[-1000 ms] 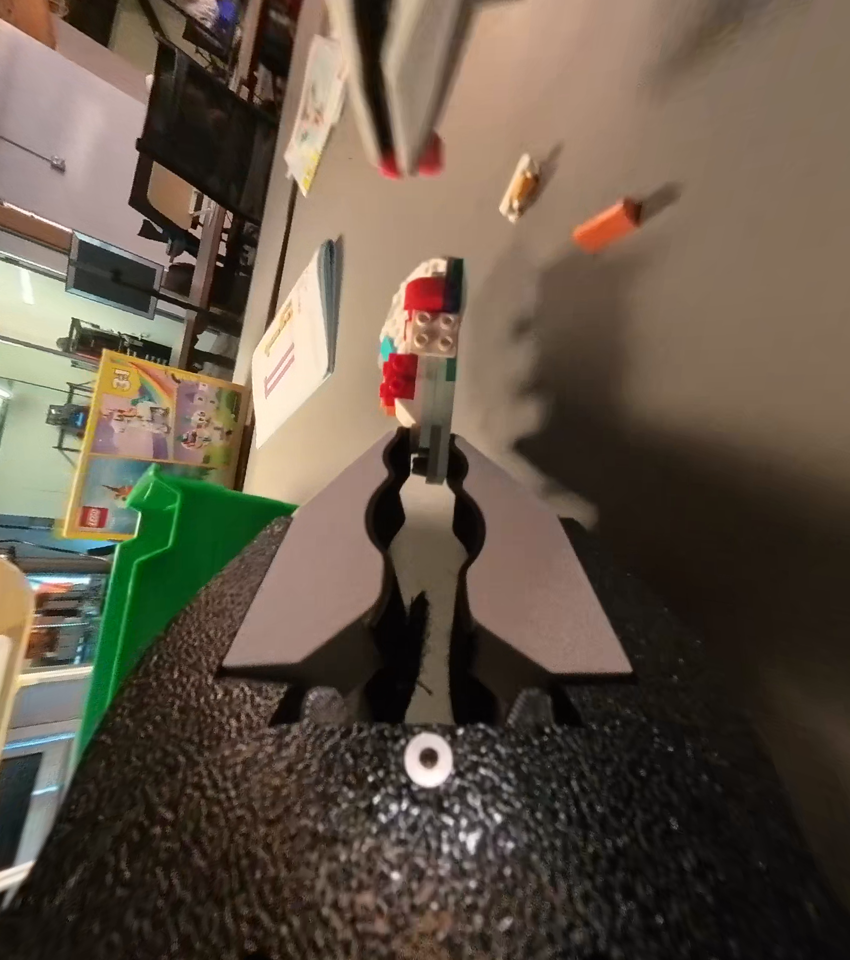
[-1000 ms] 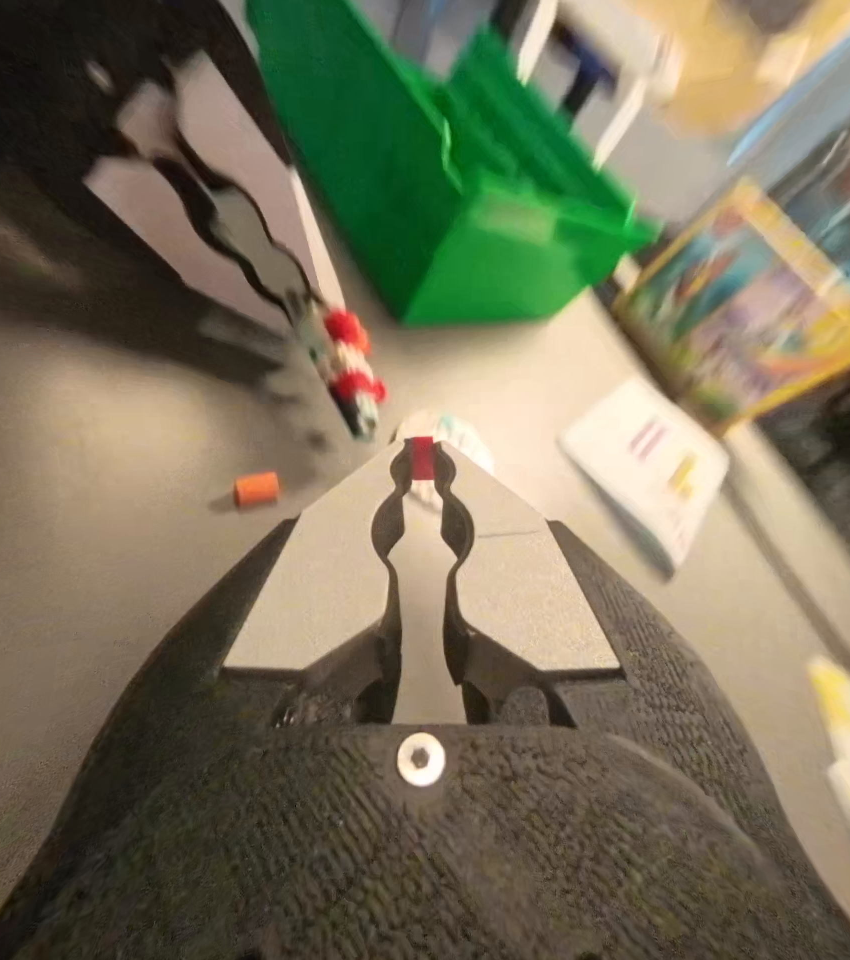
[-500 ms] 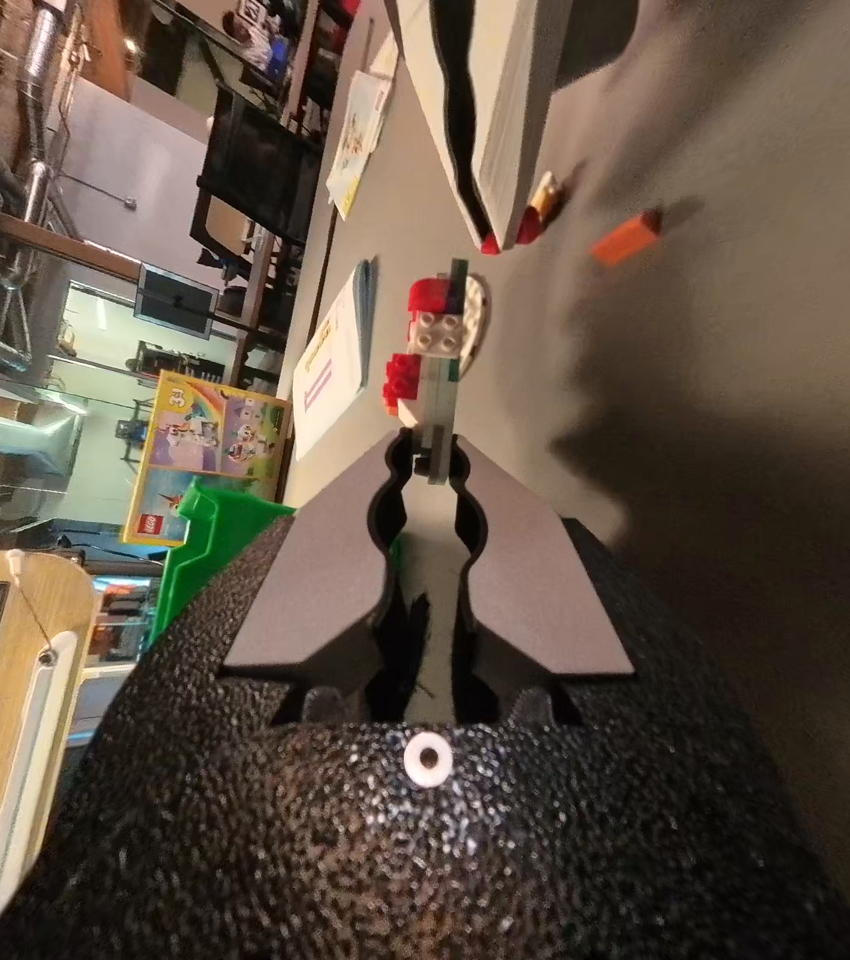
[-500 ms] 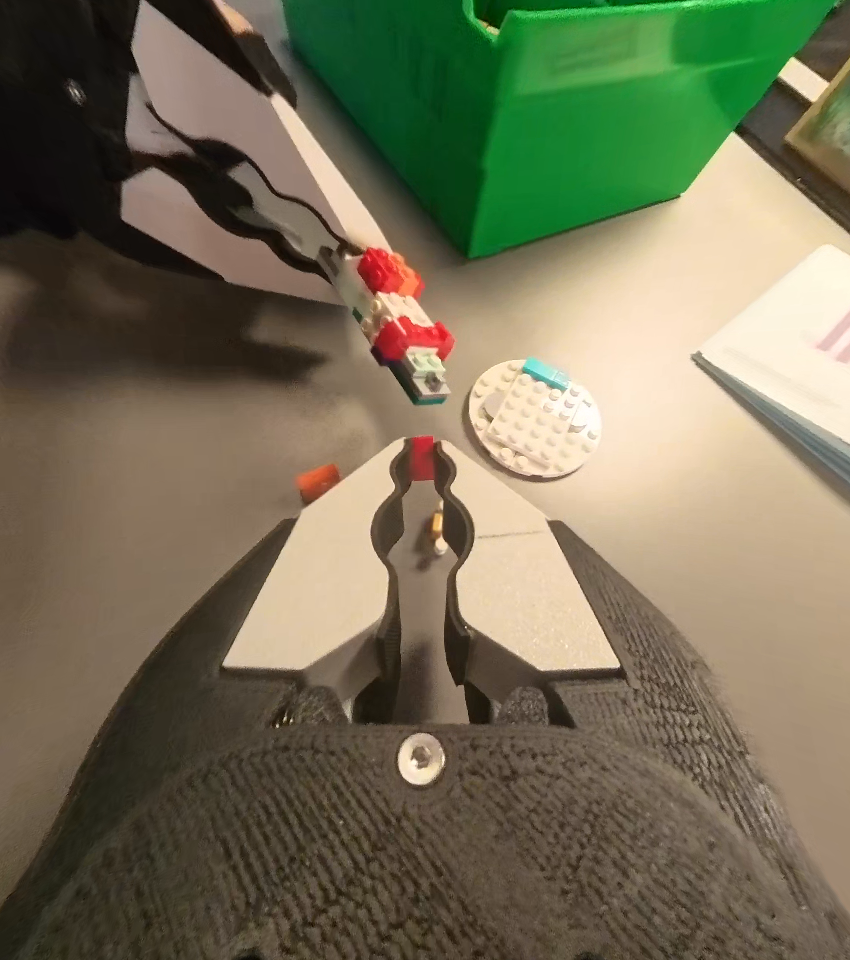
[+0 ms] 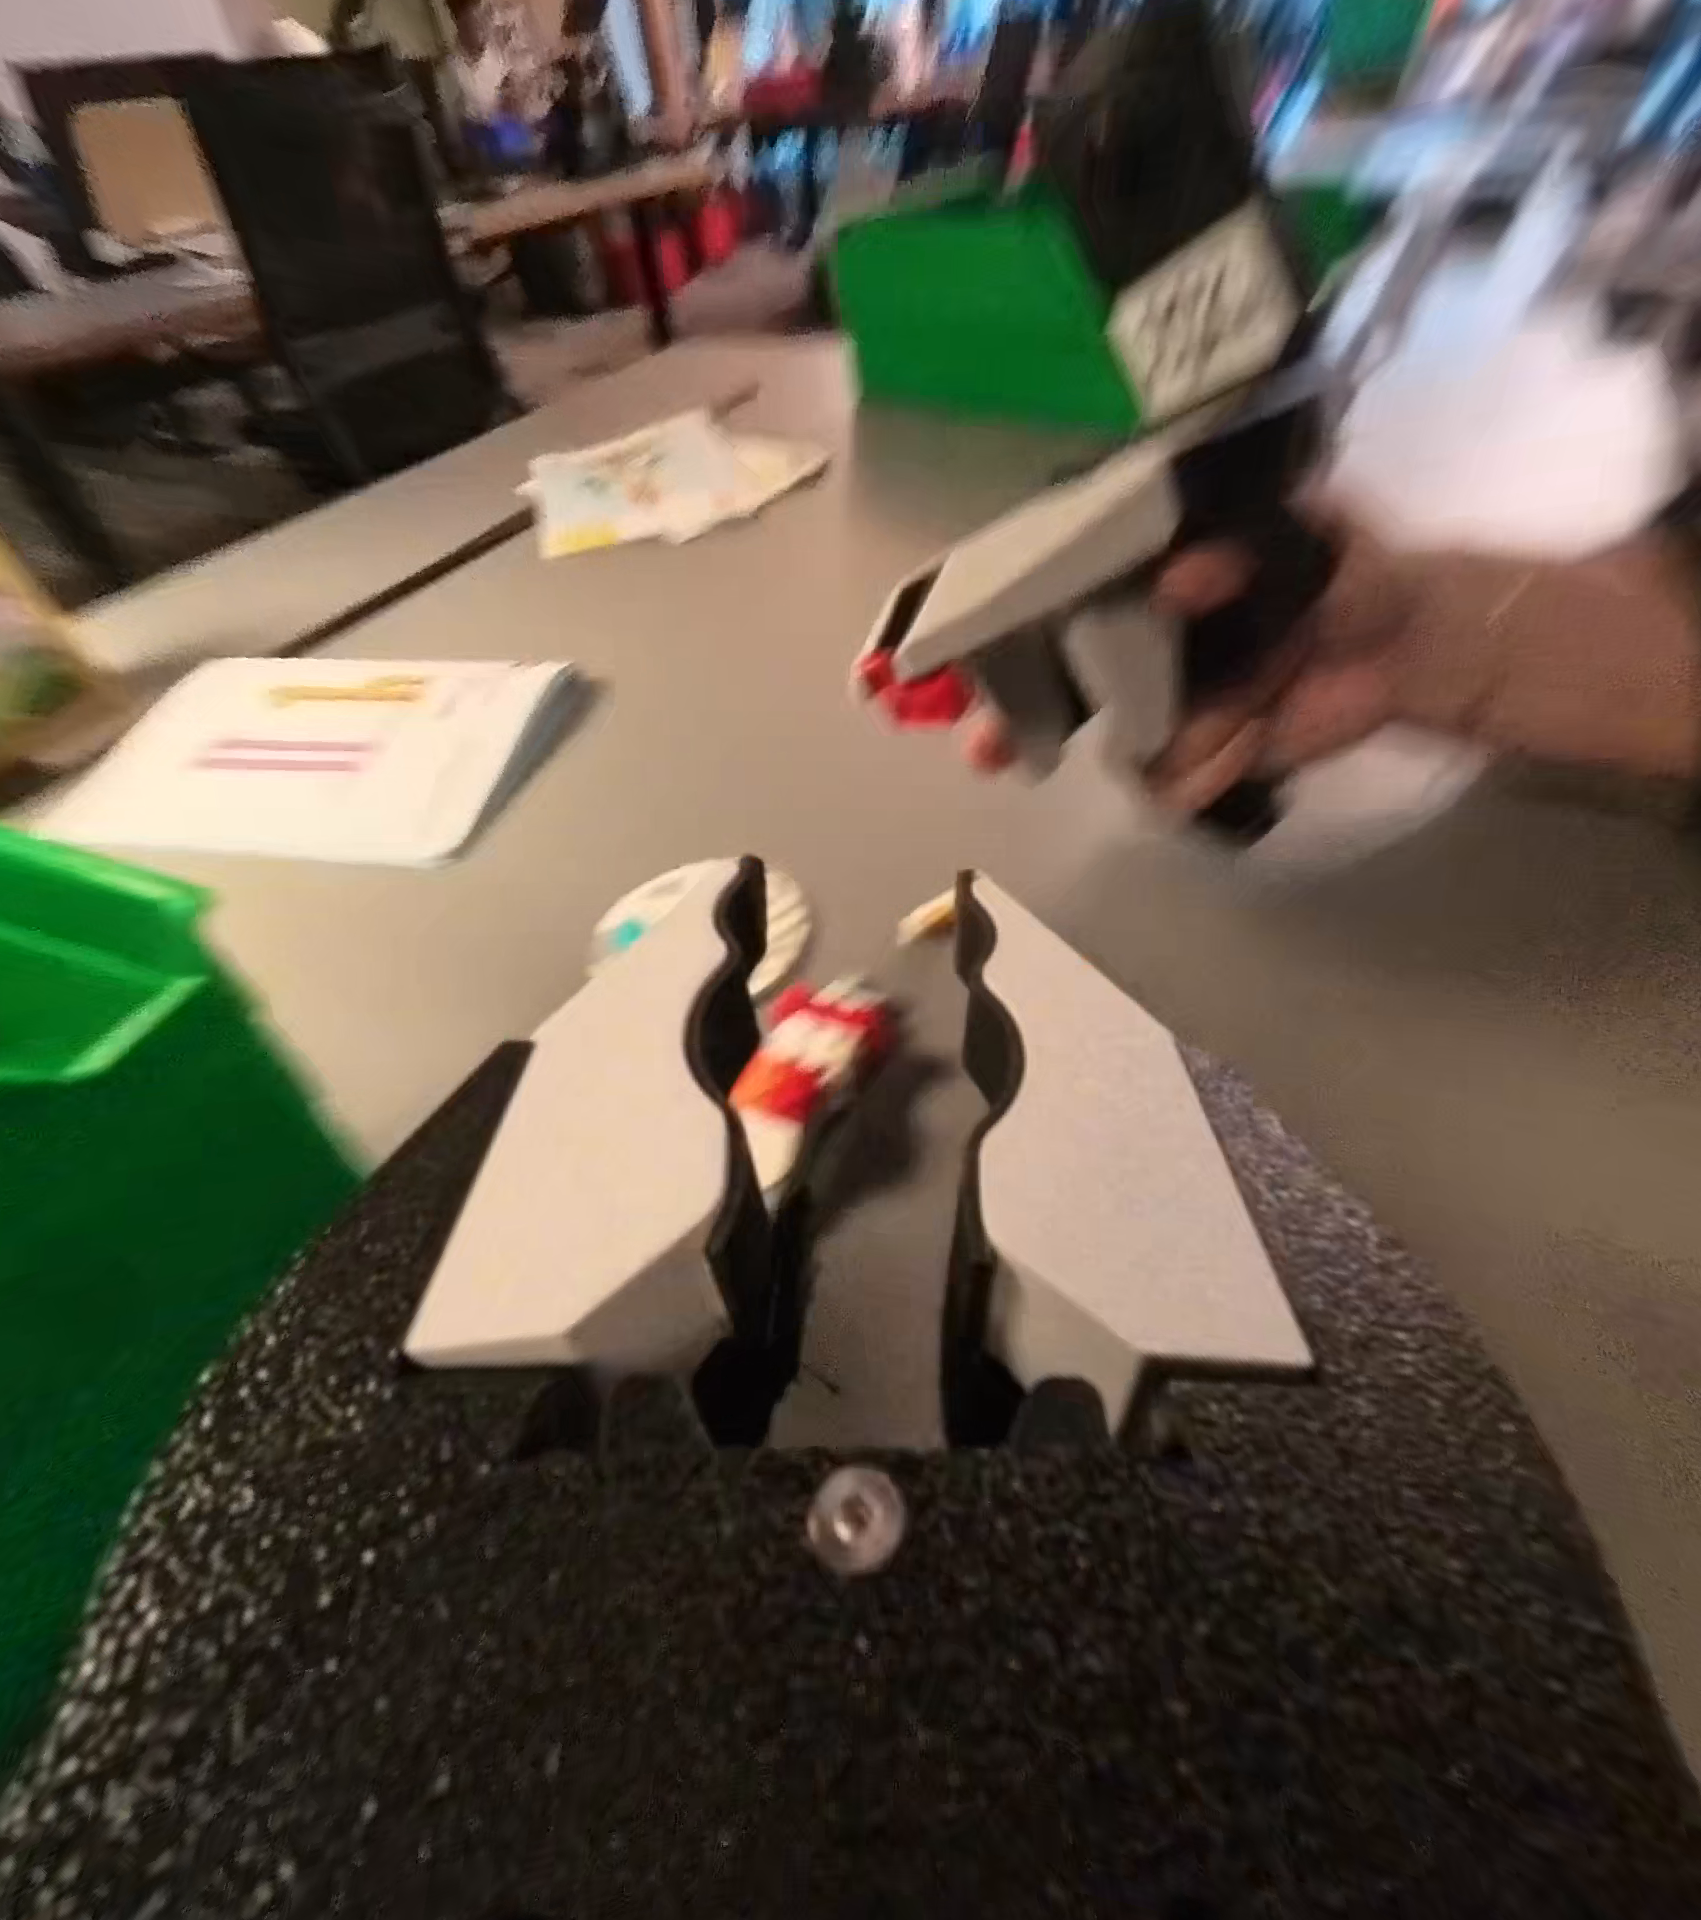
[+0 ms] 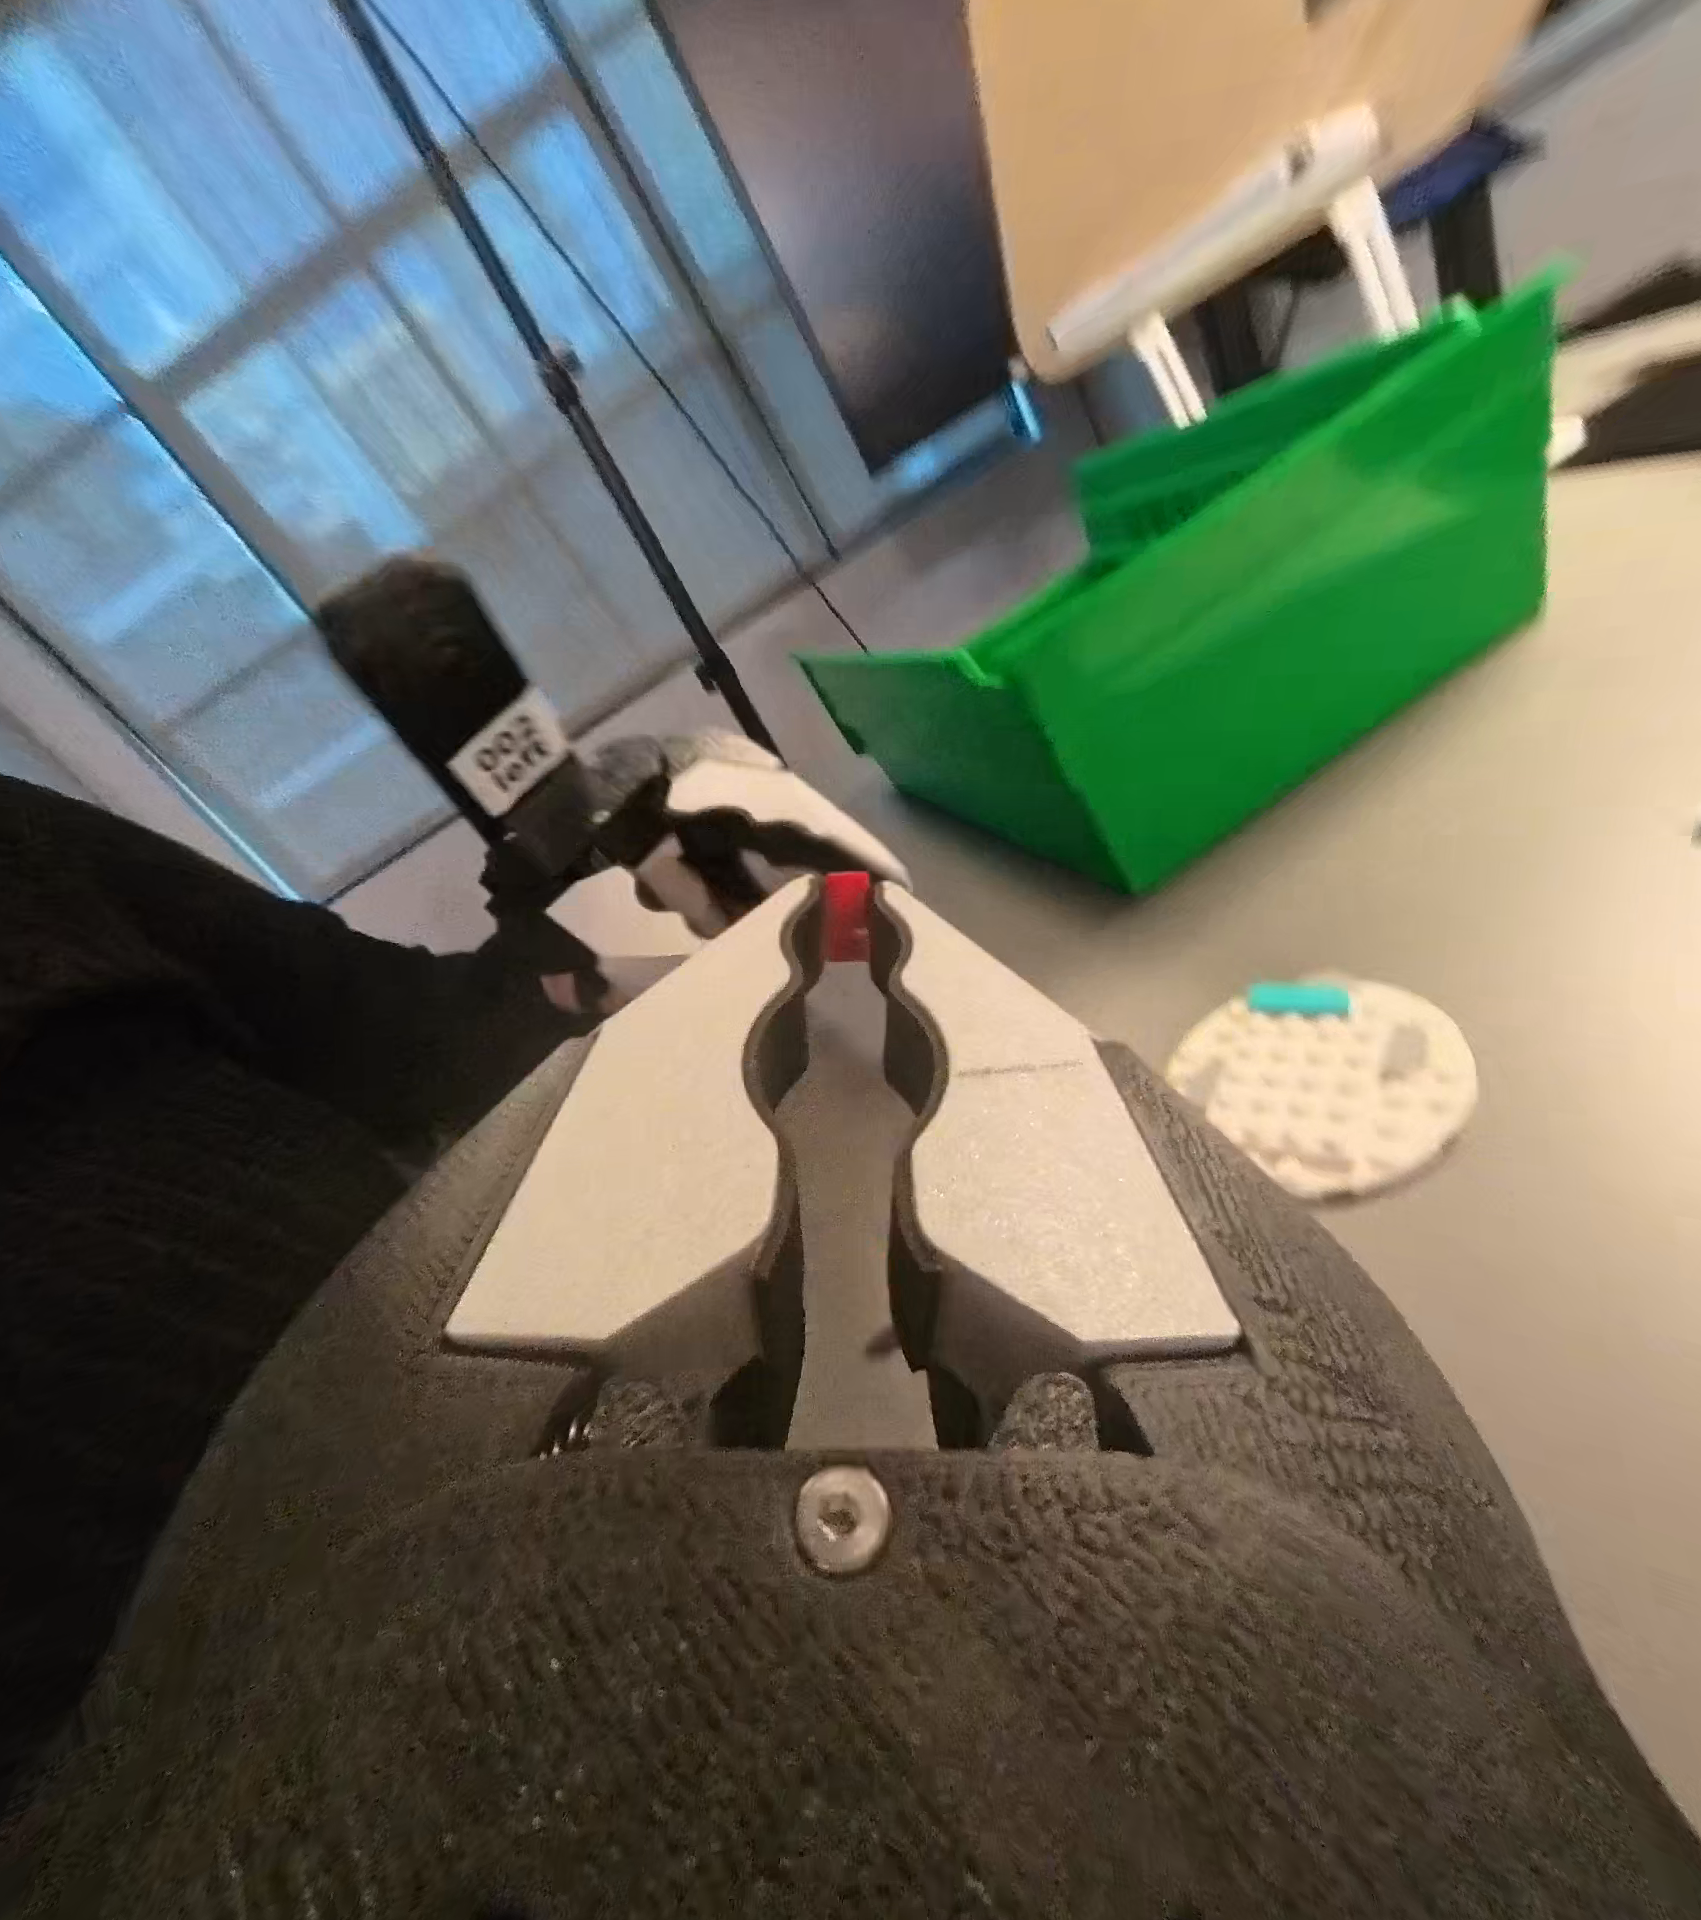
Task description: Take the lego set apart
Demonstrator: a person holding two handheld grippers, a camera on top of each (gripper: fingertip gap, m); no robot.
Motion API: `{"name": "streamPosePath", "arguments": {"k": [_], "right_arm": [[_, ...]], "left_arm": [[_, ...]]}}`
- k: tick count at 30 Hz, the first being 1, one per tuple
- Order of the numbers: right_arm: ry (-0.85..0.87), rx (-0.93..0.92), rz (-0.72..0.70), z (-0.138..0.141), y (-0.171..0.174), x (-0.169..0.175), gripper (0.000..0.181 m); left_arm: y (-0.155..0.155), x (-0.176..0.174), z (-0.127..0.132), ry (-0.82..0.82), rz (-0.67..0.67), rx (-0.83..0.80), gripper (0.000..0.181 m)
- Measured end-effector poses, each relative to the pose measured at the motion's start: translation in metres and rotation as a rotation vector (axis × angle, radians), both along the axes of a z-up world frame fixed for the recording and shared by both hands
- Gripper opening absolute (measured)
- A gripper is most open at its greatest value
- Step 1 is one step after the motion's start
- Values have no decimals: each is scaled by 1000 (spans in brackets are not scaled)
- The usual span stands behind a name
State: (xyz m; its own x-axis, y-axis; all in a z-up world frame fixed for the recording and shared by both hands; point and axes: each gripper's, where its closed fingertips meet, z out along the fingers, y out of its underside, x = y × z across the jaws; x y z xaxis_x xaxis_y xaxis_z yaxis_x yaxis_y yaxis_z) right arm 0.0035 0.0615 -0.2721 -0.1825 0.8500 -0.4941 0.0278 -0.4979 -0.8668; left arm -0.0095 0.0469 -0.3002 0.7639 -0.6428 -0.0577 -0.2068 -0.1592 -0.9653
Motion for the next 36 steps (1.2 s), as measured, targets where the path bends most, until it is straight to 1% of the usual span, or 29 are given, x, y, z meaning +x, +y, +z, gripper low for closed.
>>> {"name": "streamPosePath", "arguments": {"k": [1, 2, 3, 4, 7, 11, 12, 13, 15, 17, 20, 23, 25, 28, 30, 31, 34, 36], "right_arm": [[36, 29, -6, 5, -3, -1, 6], [59, 58, -6, 8, -6, -1, 6], [77, 84, -10, 10, -9, -2, 6], [87, 109, -24, 11, -10, -3, 6], [96, 208, -91, 12, -10, -7, 6], [108, 307, -142, 15, -15, -11, 6], [109, 321, -160, 15, -15, -12, 6], [112, 334, -174, 16, -14, -12, 6], [111, 352, -176, 17, -14, -11, 6], [108, 342, -131, 17, -16, -8, 6], [123, 273, 14, 20, -24, 3, 6], [131, 209, 141, 19, -33, 11, 5], [130, 190, 180, 19, -33, 17, 5], [114, 225, 138, 17, -24, 19, 5], [101, 268, 109, 16, -22, 18, 5], [88, 303, 86, 14, -20, 17, 5], [65, 398, 17, 11, -17, 12, 5], [54, 432, -17, 10, -15, 10, 5]], "left_arm": [[-3, 11, 8, -127, -45, -42, 38], [-5, 18, 14, -206, -70, -69, 42], [-5, 23, 18, -250, -79, -69, 44], [-3, 23, 22, -258, -67, -40, 44], [2, 20, 28, -169, 6, 85, 35], [8, 16, 28, -68, 70, 160, 23], [8, 16, 28, -68, 68, 166, 21], [7, 17, 29, -79, 59, 167, 16], [6, 17, 29, -81, 54, 170, 13], [4, 20, 29, -54, 28, 177, 13], [-6, 27, 33, -51, -97, 175, 12], [-16, 28, 34, -62, -185, 165, 10], [-18, 21, 36, -86, -197, 151, 10], [-19, 12, 44, -118, -206, 160, 9], [-14, 5, 41, -45, -155, 190, 8], [-10, -2, 42, -10, -104, 216, 8], [11, -53, 58, 63, 136, 274, 8], [21, -97, 72, 32, 286, 267, 8]]}}
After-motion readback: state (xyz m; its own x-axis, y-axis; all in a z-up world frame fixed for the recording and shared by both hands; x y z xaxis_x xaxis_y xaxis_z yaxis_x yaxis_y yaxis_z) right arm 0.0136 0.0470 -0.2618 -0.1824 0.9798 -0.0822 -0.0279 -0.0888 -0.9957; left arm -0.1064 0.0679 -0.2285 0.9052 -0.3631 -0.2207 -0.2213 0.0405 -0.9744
